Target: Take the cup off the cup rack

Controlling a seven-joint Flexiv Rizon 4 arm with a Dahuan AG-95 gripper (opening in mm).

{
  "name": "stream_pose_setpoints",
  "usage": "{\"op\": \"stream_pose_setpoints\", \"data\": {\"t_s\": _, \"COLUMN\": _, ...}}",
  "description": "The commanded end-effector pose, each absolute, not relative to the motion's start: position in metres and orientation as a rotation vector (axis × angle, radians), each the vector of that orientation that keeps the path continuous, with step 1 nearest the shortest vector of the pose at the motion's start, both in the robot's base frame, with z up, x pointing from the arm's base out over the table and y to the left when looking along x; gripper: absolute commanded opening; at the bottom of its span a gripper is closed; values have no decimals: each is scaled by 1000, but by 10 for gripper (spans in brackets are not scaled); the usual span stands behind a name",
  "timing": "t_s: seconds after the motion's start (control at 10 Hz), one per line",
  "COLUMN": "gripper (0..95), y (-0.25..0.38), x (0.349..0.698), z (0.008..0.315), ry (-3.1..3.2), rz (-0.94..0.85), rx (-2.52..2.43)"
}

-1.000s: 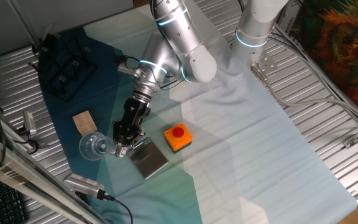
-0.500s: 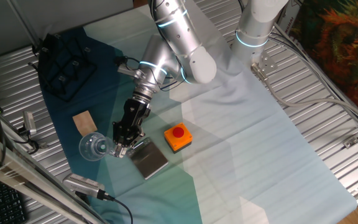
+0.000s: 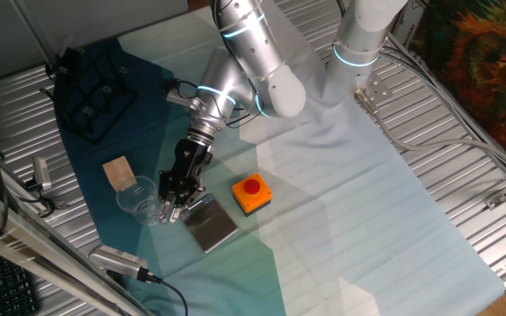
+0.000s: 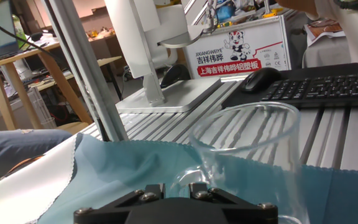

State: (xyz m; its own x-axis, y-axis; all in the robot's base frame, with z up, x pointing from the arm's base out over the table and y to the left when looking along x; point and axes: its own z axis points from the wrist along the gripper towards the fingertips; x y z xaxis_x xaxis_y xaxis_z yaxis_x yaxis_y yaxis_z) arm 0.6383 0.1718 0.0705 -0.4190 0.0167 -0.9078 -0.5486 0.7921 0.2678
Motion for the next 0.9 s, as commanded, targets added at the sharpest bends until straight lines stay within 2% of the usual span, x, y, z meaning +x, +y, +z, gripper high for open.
{"op": "stream_pose_setpoints", "data": {"t_s": 0.1, "gripper": 190, "y": 175, "x": 642, "z": 64, "ry": 1918, "rz": 663, "rx": -403}}
{"op": "stream_pose_setpoints", "data": {"t_s": 0.9, "gripper": 190, "y": 166, "x": 635, "z": 57, "ry": 1918, "rz": 659, "rx": -428}}
